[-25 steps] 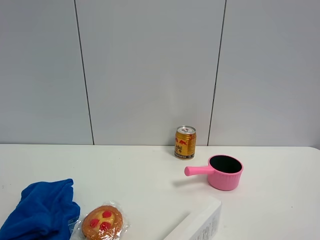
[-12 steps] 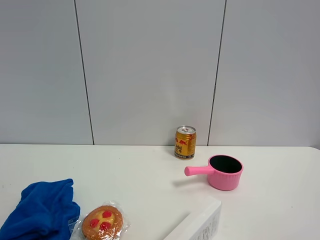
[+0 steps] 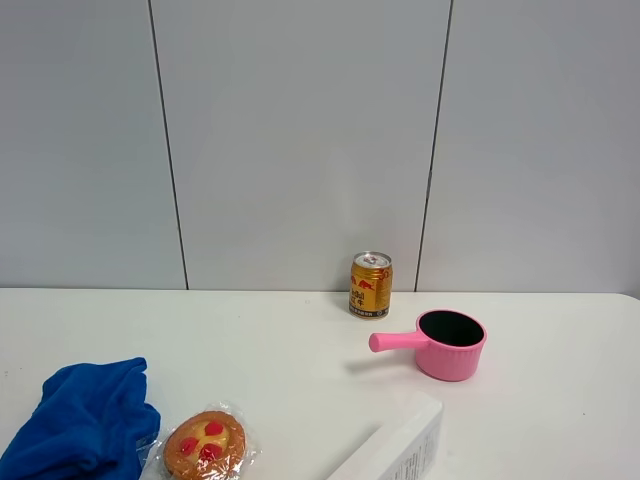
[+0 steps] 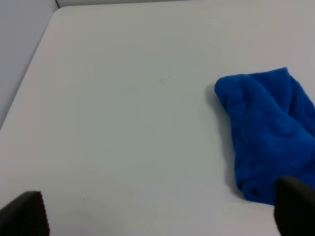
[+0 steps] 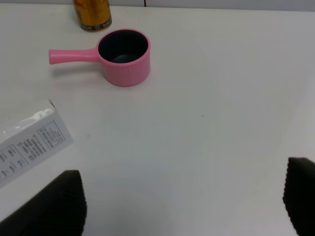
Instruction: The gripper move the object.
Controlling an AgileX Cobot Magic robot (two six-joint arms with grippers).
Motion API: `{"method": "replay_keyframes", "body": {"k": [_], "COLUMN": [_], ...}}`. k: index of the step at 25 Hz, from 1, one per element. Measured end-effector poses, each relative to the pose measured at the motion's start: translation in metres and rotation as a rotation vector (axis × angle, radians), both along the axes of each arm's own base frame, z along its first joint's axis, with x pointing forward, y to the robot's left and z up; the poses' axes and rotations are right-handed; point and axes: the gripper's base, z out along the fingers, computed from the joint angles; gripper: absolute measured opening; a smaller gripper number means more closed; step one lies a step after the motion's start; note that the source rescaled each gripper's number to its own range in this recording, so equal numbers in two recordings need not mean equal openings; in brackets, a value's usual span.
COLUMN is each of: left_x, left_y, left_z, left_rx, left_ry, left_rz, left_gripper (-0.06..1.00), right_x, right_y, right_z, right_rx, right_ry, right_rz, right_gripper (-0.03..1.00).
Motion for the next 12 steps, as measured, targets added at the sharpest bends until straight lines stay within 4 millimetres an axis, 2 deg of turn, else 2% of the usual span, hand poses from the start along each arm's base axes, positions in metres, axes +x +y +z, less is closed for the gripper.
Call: {"method": "replay_keyframes", "body": {"k": [12], "left_x": [0.0], "left_y": [0.0], "left_z": [0.0], "left_rx": [0.0], "left_ry": [0.0], "left_rz": [0.0], "left_gripper": [1.0], "right_x": [0.0], "right_y": [0.0], "right_z": [0.0], "right_rx": [0.0], "right_ry": [0.0], "right_rz": [0.0], "right_gripper": [1.0]}}
